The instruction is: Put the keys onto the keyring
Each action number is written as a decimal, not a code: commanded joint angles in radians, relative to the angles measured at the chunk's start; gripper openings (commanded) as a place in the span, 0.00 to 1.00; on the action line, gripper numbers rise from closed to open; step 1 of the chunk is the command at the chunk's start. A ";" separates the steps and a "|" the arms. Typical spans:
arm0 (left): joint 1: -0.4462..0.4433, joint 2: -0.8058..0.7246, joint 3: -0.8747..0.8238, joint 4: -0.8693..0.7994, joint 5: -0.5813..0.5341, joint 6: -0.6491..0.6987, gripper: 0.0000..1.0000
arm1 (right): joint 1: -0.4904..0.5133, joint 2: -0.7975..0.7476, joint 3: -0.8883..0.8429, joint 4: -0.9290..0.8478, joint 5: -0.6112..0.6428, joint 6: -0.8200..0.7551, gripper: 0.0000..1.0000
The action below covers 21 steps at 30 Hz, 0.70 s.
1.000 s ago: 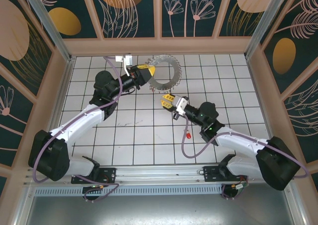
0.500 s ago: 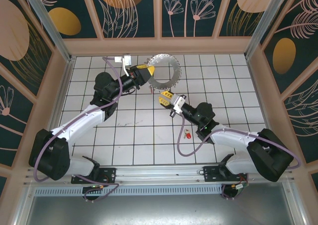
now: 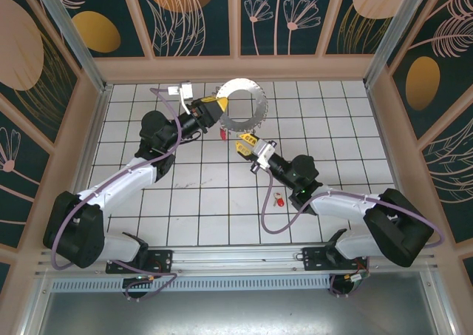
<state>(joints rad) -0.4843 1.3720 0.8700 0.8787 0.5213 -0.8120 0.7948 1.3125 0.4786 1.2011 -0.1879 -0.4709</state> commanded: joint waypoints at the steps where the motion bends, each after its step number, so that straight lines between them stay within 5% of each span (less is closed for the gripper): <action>1: 0.003 -0.004 -0.002 0.076 -0.012 -0.023 0.00 | 0.011 0.010 0.014 0.079 0.037 -0.009 0.21; 21: 0.003 -0.003 -0.017 0.121 -0.026 -0.064 0.00 | 0.045 0.064 0.017 0.149 0.125 -0.044 0.20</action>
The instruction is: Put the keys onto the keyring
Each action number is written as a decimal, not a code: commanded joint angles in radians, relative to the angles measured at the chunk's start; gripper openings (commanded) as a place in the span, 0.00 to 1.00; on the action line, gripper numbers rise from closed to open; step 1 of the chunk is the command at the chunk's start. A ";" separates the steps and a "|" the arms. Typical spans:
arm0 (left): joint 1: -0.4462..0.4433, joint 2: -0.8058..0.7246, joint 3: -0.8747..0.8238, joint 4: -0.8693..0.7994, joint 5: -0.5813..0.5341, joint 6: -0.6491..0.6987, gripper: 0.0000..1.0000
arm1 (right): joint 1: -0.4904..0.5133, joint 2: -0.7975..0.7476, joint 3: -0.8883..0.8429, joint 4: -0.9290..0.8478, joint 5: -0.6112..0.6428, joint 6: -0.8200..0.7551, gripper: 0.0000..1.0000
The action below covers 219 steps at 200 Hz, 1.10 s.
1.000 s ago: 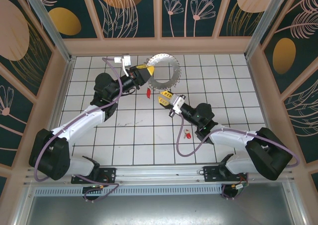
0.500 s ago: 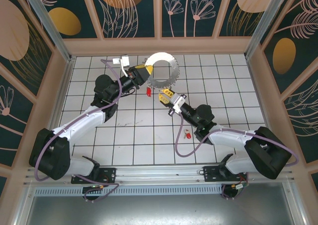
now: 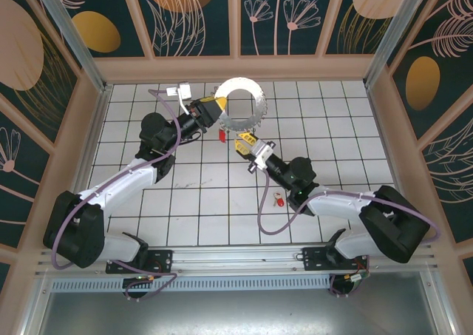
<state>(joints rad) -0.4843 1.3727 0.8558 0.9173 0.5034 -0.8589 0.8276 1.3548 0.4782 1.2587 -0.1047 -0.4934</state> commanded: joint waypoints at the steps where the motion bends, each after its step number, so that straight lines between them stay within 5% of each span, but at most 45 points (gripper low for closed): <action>1: 0.003 -0.002 -0.002 0.086 -0.008 -0.019 0.00 | 0.013 0.032 0.017 0.109 0.056 -0.022 0.20; 219: 0.003 0.023 -0.032 0.147 -0.067 -0.091 0.00 | 0.029 0.193 0.080 0.354 0.165 -0.005 0.13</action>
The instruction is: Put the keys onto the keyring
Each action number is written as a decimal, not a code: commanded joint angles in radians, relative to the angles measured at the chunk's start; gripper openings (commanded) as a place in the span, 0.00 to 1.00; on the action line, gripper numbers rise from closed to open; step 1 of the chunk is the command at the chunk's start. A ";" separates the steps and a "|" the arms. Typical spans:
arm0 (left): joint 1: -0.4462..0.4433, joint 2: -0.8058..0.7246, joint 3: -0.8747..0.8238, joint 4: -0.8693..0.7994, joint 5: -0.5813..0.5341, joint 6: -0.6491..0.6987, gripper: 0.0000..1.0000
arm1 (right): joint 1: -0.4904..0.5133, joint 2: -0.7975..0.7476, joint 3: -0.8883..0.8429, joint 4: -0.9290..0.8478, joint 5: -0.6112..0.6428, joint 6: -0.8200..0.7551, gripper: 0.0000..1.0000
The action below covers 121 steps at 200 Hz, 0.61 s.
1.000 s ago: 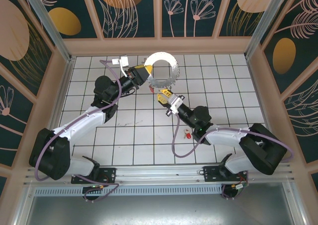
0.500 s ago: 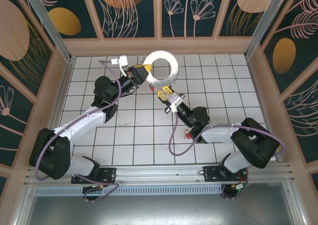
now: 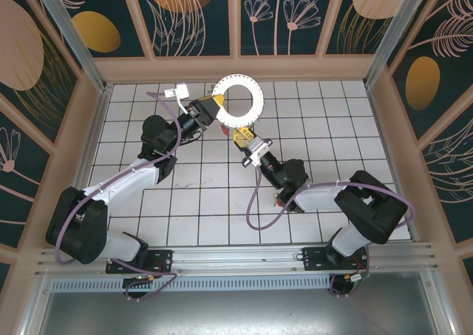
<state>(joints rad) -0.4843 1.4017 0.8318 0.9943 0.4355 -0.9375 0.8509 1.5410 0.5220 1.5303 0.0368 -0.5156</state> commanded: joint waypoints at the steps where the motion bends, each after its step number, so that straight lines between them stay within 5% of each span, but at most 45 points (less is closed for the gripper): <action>1: 0.003 -0.005 -0.008 0.071 0.000 -0.013 0.00 | 0.006 0.007 0.037 0.081 0.023 0.017 0.13; 73: 0.003 -0.008 -0.021 0.040 -0.063 -0.024 0.00 | 0.006 -0.019 0.029 -0.002 0.036 0.005 0.00; 121: 0.003 0.011 -0.101 -0.066 -0.245 -0.172 0.04 | -0.037 -0.131 0.052 -0.361 -0.016 0.105 0.00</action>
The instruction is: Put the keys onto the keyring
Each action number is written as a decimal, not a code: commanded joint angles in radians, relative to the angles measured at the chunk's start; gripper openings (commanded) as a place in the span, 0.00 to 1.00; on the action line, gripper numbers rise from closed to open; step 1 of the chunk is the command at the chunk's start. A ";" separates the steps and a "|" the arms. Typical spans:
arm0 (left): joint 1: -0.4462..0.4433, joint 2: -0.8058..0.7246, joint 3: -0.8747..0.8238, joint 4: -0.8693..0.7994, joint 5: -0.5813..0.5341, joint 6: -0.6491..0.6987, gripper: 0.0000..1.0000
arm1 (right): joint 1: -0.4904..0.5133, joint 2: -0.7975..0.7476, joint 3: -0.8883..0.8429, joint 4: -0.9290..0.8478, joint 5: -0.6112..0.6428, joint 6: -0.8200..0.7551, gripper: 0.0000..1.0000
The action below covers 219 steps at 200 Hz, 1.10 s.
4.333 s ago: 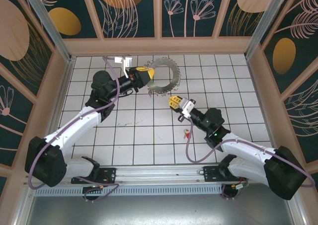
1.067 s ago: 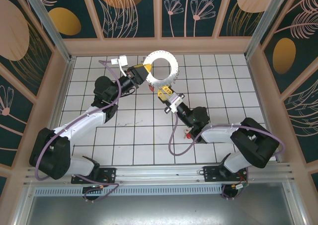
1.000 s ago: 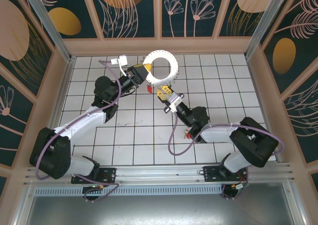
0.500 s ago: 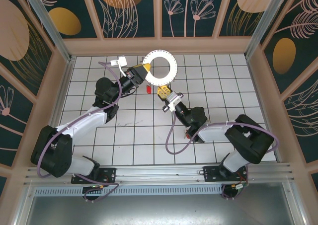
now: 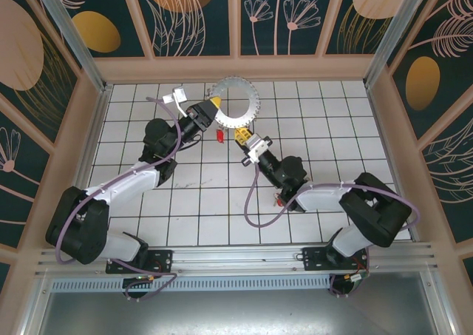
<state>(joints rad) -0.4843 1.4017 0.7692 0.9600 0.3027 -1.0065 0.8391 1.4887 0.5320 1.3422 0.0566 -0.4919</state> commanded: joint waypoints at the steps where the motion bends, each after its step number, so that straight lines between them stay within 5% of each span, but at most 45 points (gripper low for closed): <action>1: 0.003 0.013 -0.040 -0.032 -0.113 -0.107 0.04 | -0.027 -0.080 0.042 -0.181 -0.036 0.084 0.00; 79: -0.003 0.181 -0.103 0.049 -0.068 -0.375 0.13 | -0.115 -0.102 0.065 -0.356 -0.071 0.241 0.00; 141: -0.004 0.203 -0.158 -0.049 -0.055 -0.370 0.45 | -0.250 -0.096 0.149 -0.613 -0.390 0.211 0.00; 219: -0.005 0.163 -0.303 -0.060 -0.101 -0.337 0.75 | -0.365 -0.034 0.324 -1.047 -0.596 -0.032 0.00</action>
<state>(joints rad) -0.4946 1.6142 0.5179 0.9276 0.2436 -1.3705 0.4942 1.4345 0.7681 0.4557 -0.4480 -0.3965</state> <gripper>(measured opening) 0.733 0.052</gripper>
